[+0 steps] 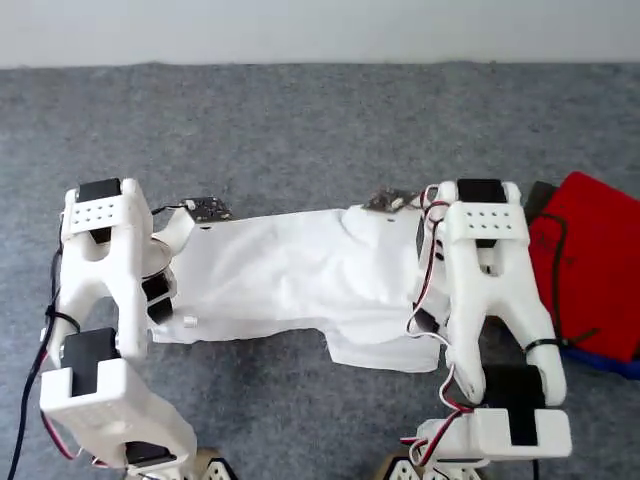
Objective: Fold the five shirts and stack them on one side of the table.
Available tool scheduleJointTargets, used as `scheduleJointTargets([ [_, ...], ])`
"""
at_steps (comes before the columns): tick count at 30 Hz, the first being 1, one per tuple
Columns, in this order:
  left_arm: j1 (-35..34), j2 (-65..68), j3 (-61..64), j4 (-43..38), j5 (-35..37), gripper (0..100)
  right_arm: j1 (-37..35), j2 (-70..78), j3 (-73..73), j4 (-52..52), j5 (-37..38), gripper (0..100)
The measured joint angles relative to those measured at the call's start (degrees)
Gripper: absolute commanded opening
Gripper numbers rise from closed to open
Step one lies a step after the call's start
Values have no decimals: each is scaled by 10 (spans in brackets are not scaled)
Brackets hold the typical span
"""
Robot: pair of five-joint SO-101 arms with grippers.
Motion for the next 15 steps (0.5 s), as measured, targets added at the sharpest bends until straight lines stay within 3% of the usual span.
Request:
scheduleJointTargets([
  [6,-14,0,0,0,0,21,-4,-4,8,-4,0,13],
  [8,-23,0,4,0,-11,63,-4,-4,15,-4,0,35],
  [15,-51,-3,16,0,-21,129,-4,-4,17,13,0,246],
])
